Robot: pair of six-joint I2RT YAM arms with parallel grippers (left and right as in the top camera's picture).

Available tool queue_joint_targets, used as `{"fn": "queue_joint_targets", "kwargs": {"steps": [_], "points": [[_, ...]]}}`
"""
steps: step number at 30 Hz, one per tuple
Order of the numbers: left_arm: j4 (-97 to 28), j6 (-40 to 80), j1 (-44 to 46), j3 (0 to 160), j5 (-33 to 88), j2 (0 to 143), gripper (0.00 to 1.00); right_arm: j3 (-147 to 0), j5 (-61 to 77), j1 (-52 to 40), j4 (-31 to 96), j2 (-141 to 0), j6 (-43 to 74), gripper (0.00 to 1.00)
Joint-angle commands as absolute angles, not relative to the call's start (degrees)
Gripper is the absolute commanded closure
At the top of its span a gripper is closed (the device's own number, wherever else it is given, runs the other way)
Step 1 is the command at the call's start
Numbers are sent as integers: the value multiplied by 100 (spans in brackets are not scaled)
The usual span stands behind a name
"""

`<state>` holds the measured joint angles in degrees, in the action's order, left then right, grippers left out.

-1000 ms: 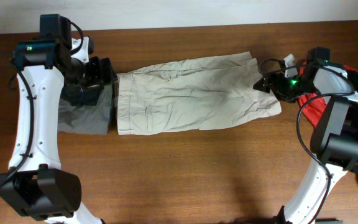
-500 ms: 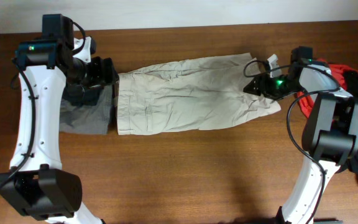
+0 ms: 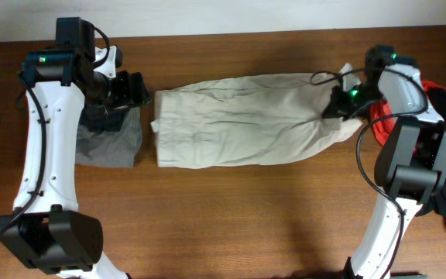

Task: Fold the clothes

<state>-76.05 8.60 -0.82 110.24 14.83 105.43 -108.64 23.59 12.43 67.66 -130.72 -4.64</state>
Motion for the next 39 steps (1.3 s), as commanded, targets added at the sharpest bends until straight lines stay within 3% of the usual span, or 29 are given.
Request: {"fn": "queue_joint_targets", "kwargs": {"steps": [1, 8, 21, 27, 33, 39], "points": [[-7590, 720, -75, 10997, 1566, 10449, 13, -11544, 930, 1260, 7063, -12811, -226, 95], [-7550, 720, -75, 10997, 1564, 10449, 13, -12164, 801, 908, 7546, -12805, -228, 96], [-7564, 720, -75, 10997, 1566, 10449, 14, -12090, -694, -1214, 7671, -12818, -51, 93], [-7570, 720, -75, 10997, 1568, 10449, 13, -11963, -690, -1555, 7629, -12910, 60, 92], [-7568, 720, -75, 10995, 1568, 10449, 13, -11601, -620, -1673, 7546, -12971, 95, 79], [-7568, 722, -75, 10997, 1568, 10449, 13, -11474, -451, -1857, 7393, -12971, 95, 57]]}}
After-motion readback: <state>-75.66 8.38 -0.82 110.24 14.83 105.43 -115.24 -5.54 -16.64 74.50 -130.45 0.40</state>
